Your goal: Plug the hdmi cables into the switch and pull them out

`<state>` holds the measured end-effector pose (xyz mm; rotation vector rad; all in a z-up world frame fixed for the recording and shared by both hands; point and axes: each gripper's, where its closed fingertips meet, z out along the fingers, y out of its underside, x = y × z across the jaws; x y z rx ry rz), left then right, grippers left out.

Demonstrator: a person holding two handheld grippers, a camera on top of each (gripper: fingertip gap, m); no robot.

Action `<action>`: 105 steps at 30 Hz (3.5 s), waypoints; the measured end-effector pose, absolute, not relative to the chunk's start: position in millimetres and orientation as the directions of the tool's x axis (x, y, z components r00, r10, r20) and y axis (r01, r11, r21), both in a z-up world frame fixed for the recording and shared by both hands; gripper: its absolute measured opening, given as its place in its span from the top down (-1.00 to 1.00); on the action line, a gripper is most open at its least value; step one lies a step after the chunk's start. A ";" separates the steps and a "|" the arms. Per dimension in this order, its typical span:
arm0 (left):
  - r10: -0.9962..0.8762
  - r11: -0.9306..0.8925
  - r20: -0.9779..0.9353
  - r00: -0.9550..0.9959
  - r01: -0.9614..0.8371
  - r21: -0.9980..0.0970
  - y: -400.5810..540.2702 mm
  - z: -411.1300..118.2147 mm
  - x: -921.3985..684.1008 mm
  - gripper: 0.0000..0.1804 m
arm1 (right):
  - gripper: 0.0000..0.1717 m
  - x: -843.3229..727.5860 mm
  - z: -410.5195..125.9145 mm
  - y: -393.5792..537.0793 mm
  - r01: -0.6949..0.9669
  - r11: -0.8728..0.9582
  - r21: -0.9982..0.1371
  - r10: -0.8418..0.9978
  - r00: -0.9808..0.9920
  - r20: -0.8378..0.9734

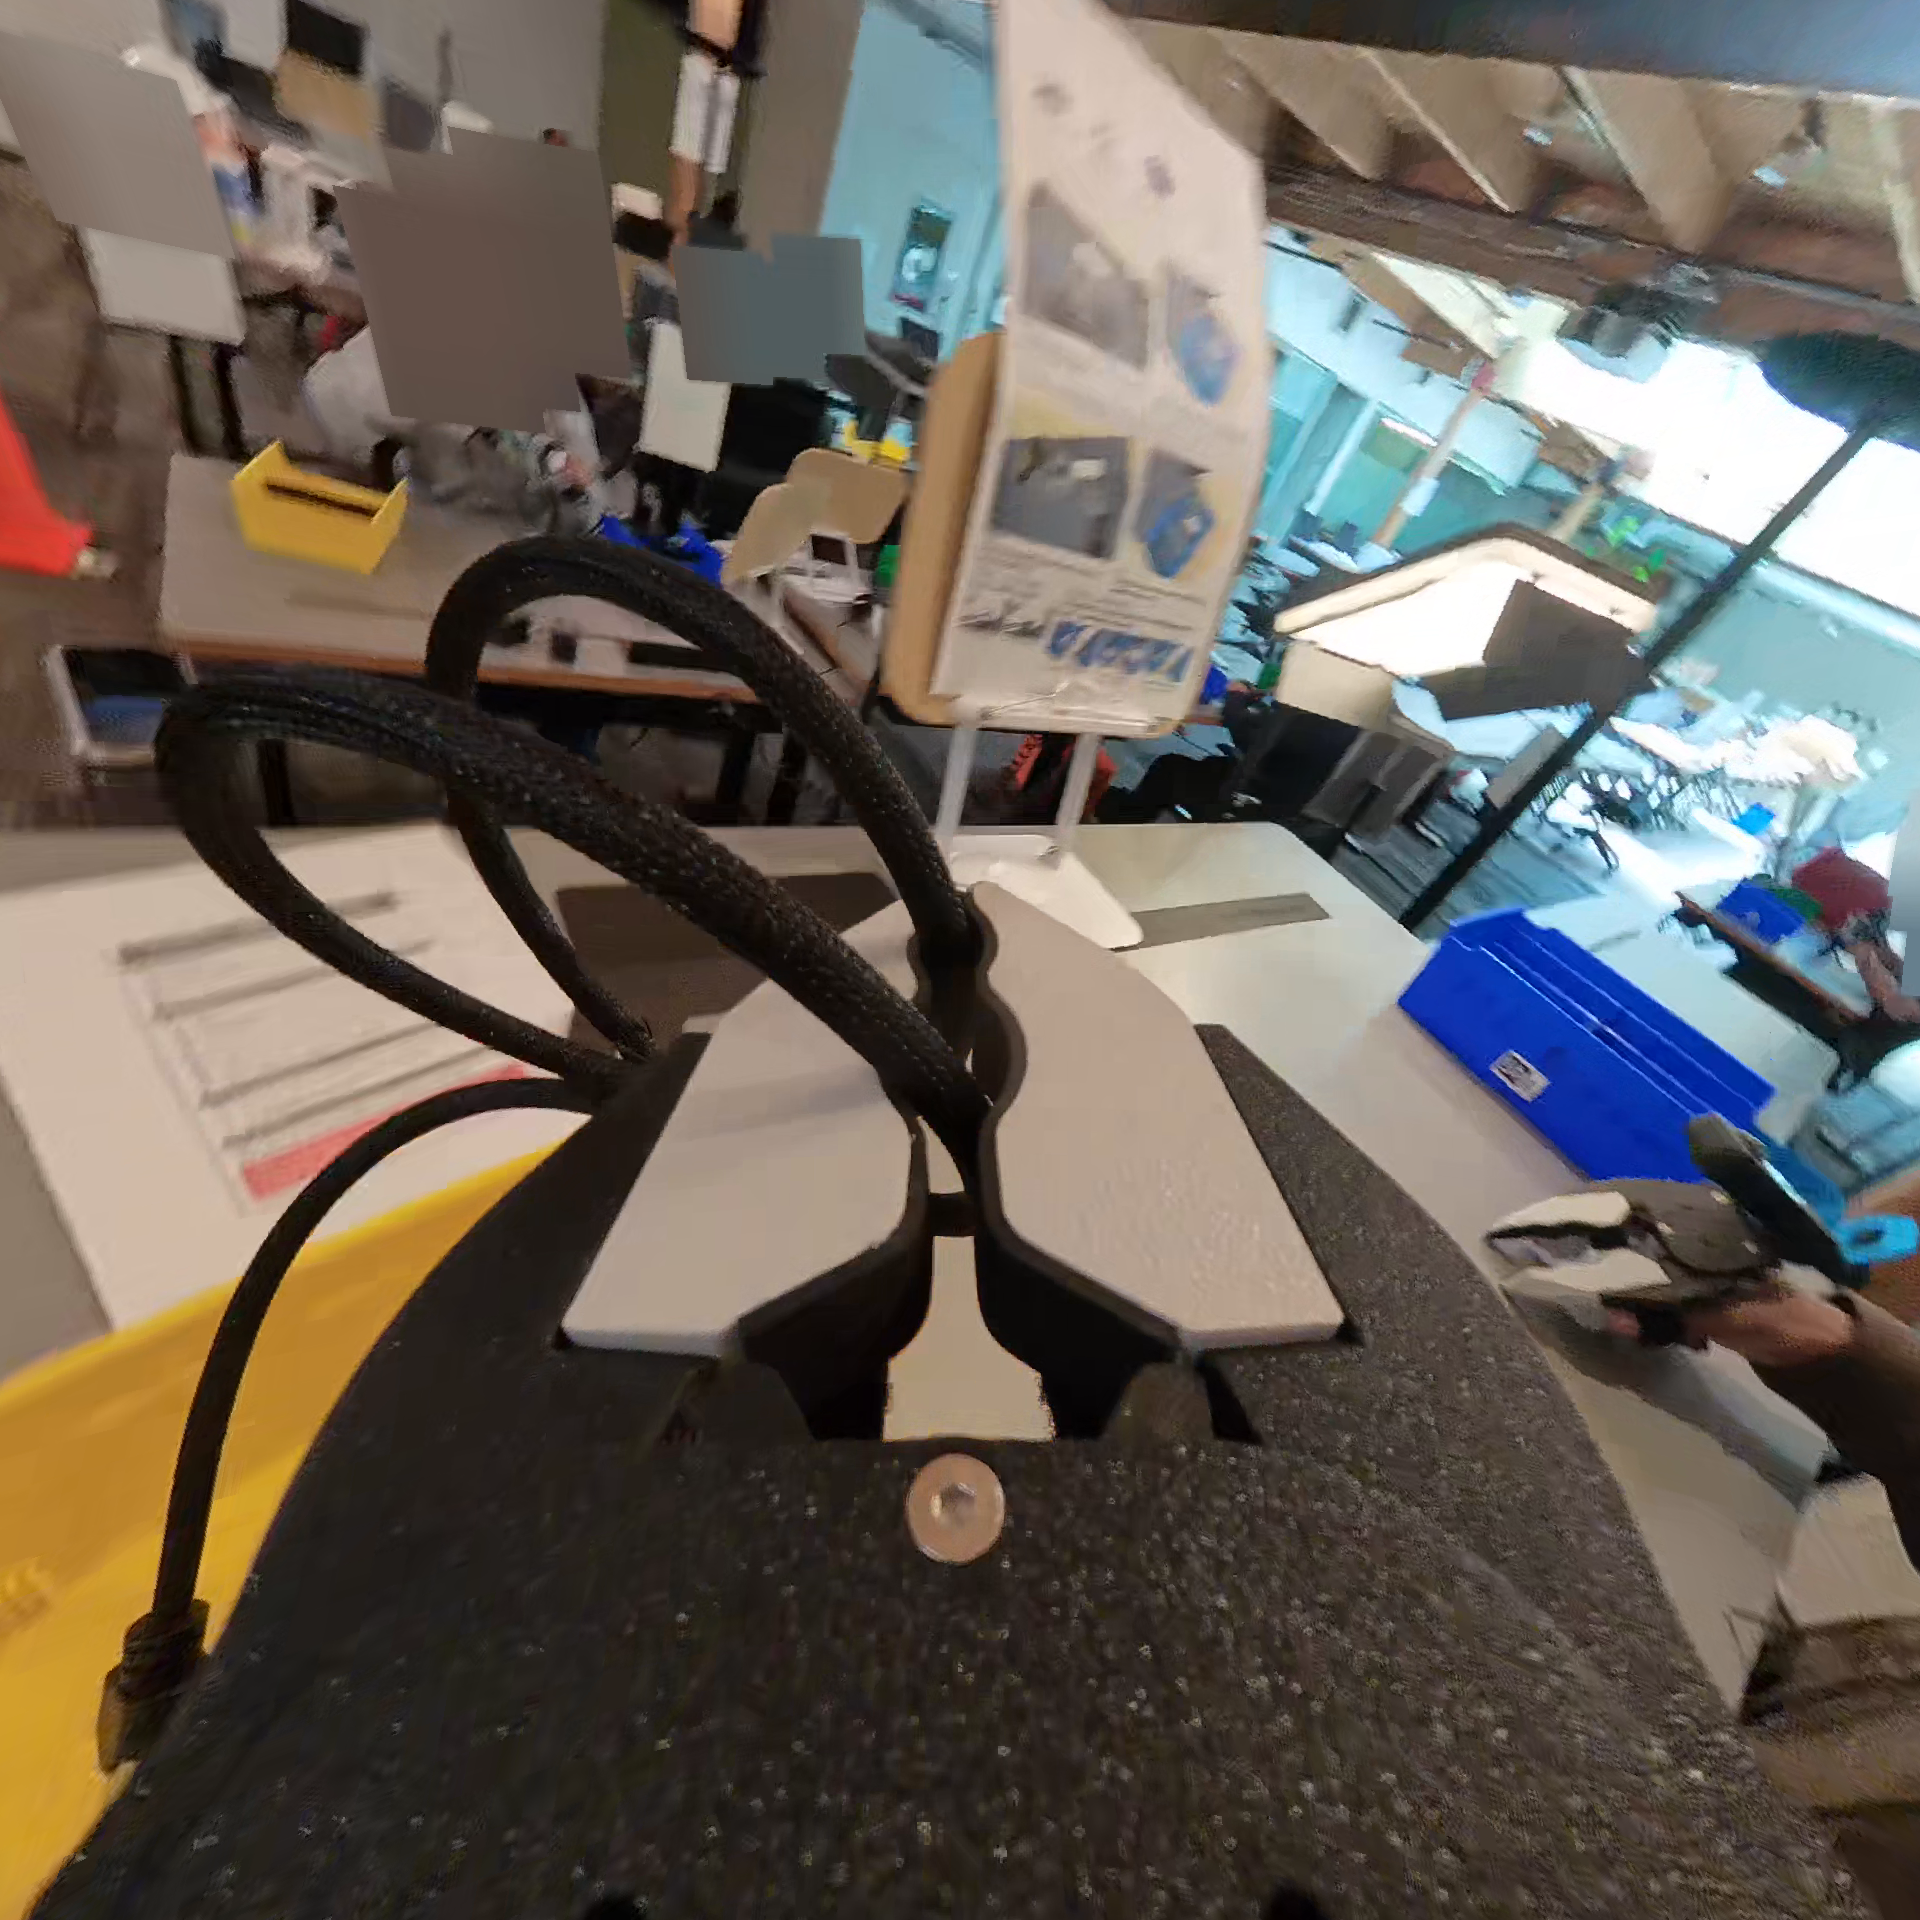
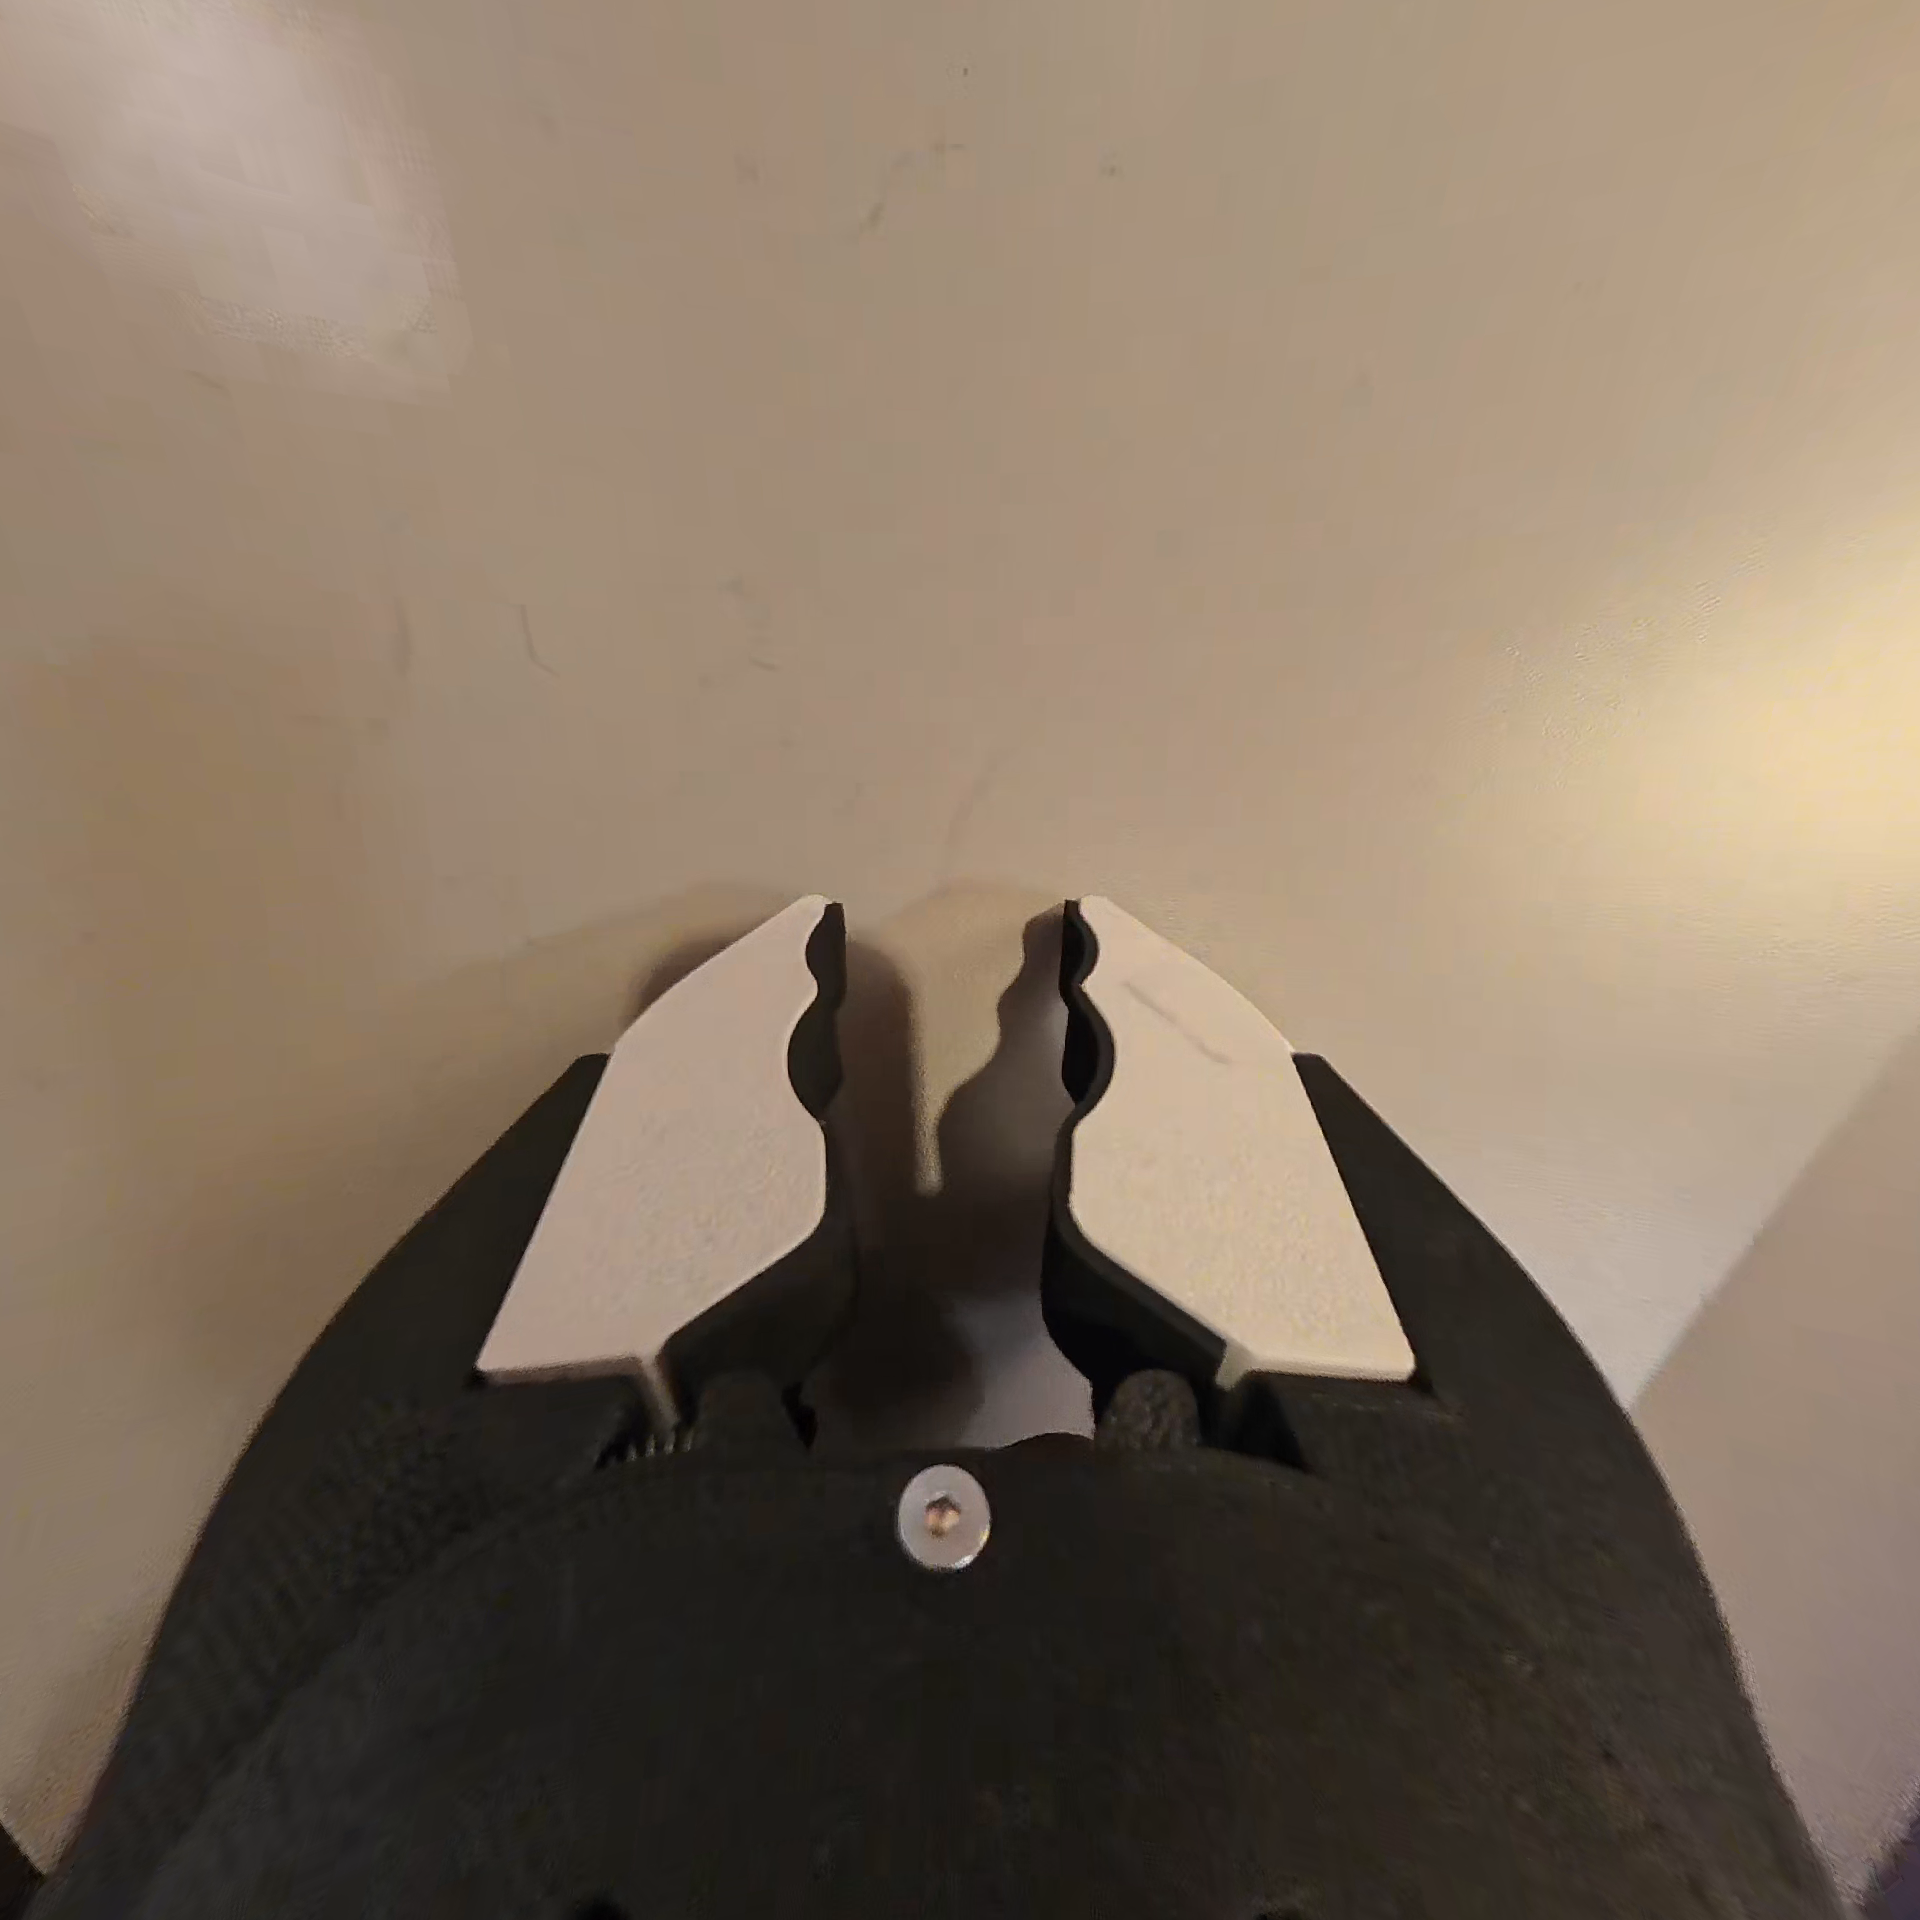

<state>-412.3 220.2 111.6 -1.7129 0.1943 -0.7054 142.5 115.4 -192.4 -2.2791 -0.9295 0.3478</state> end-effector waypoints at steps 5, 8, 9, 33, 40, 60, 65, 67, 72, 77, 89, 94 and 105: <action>-0.619 -0.307 0.224 0.753 0.031 -0.951 188.0 172.1 -330.4 0.99 | 0.55 140.7 -192.2 115.7 0.511 -0.540 -0.669 0.695 0.719 -0.011; -0.668 -0.395 0.254 0.700 -0.045 -0.917 180.5 152.8 -280.8 0.99 | 0.56 138.8 -191.8 116.8 0.511 -0.536 -0.672 0.692 0.722 -0.004; -0.680 -0.429 0.283 0.677 -0.053 -0.902 180.0 140.0 -266.0 0.99 | 0.56 138.0 -191.7 117.1 0.512 -0.535 -0.672 0.691 0.723 0.001; -0.671 -0.507 0.407 0.620 0.017 -0.862 206.5 -55.0 -129.0 0.03 | 0.56 111.1 -190.5 147.2 0.448 -0.617 -0.647 0.556 0.830 0.045; -0.646 -0.485 0.335 0.686 -0.030 -0.874 171.5 -48.3 -127.5 0.28 | 0.54 87.4 -189.6 151.5 0.321 -0.679 -0.660 0.530 0.837 -0.139; -0.661 -0.582 0.736 -0.149 0.721 -0.376 131.7 -3.5 3.9 0.20 | 0.53 48.0 -58.4 208.5 -0.800 -0.599 -0.045 0.174 -0.075 -0.982; -0.705 -0.573 0.697 -0.127 0.682 -0.455 126.1 -3.8 22.8 0.19 | 0.53 77.1 -44.8 215.7 -0.916 -0.400 -0.028 0.267 -0.087 -0.960; -0.728 -0.563 0.680 -0.089 0.643 -0.519 122.5 -6.2 34.1 0.16 | 0.51 78.7 -38.9 213.8 -0.918 -0.390 -0.066 0.311 -0.064 -0.948; -0.753 -0.556 0.649 -0.109 0.633 -0.538 114.7 -3.7 41.7 0.15 | 0.54 86.2 -12.1 210.3 -0.935 -0.343 -0.085 0.428 -0.075 -0.901; -0.718 -0.612 0.606 -0.342 0.725 -0.316 103.5 18.8 30.0 0.23 | 0.85 93.6 37.4 201.2 -0.943 -0.312 -0.115 0.611 -0.106 -0.785; -0.669 -0.620 0.726 -0.156 0.655 -0.431 116.3 -1.8 34.9 0.29 | 1.00 89.6 -28.8 196.5 -0.811 -0.207 -0.548 0.393 0.444 -0.805; -0.623 -0.451 0.782 -0.020 0.826 -0.338 171.1 -1.9 -14.8 0.36 | 0.87 39.1 -45.9 160.2 -0.610 -0.407 -0.680 0.554 0.427 -0.715; -0.688 -0.307 0.721 -0.080 0.933 -0.189 196.1 32.6 -59.0 0.41 | 0.93 -11.7 -16.1 103.0 -0.570 -0.451 -0.687 0.801 0.081 -0.594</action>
